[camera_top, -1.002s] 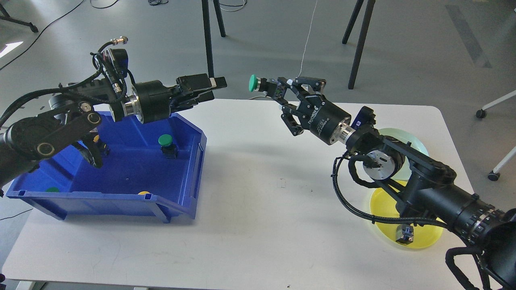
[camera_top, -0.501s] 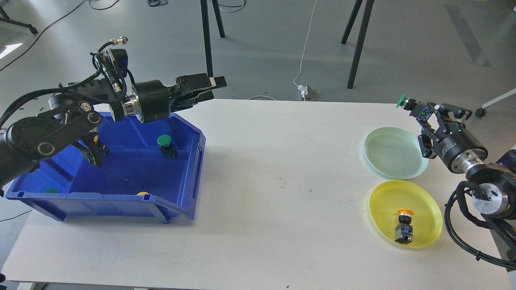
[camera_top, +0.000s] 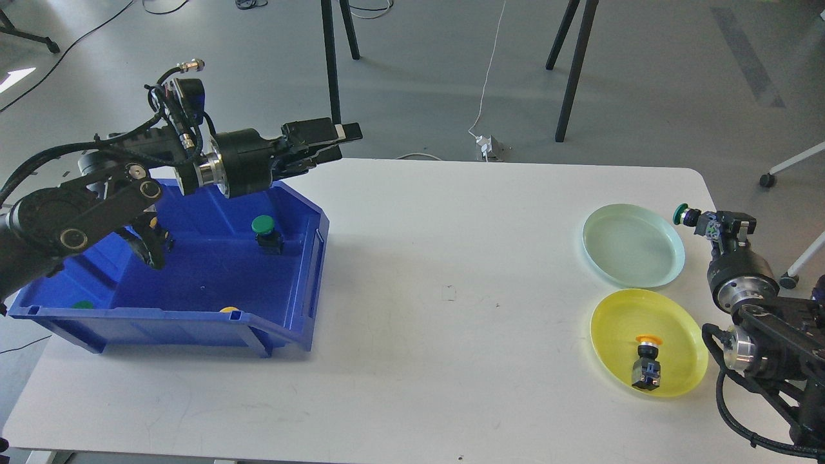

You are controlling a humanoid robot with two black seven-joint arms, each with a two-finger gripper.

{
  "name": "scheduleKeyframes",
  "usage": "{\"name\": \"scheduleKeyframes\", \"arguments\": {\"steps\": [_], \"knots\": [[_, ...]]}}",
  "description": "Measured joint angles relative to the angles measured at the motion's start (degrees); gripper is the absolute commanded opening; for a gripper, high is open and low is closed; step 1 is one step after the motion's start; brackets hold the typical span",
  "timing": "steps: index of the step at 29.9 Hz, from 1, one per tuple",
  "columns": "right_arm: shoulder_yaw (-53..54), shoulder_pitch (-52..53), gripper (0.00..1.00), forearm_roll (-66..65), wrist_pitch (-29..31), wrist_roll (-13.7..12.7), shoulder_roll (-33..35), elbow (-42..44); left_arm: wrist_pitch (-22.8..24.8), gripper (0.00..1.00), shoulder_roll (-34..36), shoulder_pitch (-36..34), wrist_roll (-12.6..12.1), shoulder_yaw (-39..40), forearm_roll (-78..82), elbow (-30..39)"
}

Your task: Pass button and place on color plate

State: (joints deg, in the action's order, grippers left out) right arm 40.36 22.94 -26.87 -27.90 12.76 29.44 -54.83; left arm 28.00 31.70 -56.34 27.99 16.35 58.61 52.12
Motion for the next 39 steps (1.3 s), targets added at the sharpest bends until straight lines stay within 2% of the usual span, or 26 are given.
{"name": "scheduleKeyframes", "arguments": {"steps": [9, 18, 21, 34, 39], "knots": [[-7.8, 4.89, 0.19, -0.65, -0.12, -0.01, -4.31, 7.89, 0.0, 0.82, -0.05, 0.0, 0.0, 0.0, 0.0, -0.09], [-10.52, 7.24, 0.4, -0.63, -0.1, 0.0, -8.28, 11.33, 0.01, 0.82, -0.05, 0.0, 0.0, 0.0, -0.01, -0.1], [-10.52, 7.4, 0.44, -0.52, -0.1, -0.06, -8.93, 12.71, 0.01, 0.82, -0.05, 0.0, 0.0, 0.0, -0.04, -0.09], [-10.47, 7.05, 0.53, -0.3, -0.1, -0.11, -8.79, 12.82, 0.01, 0.82, -0.06, 0.0, 0.0, 0.0, -0.08, -0.09], [-10.23, 7.31, 0.74, -0.05, -0.1, -0.11, -8.83, 11.74, 0.01, 0.83, -0.06, 0.0, 0.0, 0.0, -0.42, -0.09]]}}
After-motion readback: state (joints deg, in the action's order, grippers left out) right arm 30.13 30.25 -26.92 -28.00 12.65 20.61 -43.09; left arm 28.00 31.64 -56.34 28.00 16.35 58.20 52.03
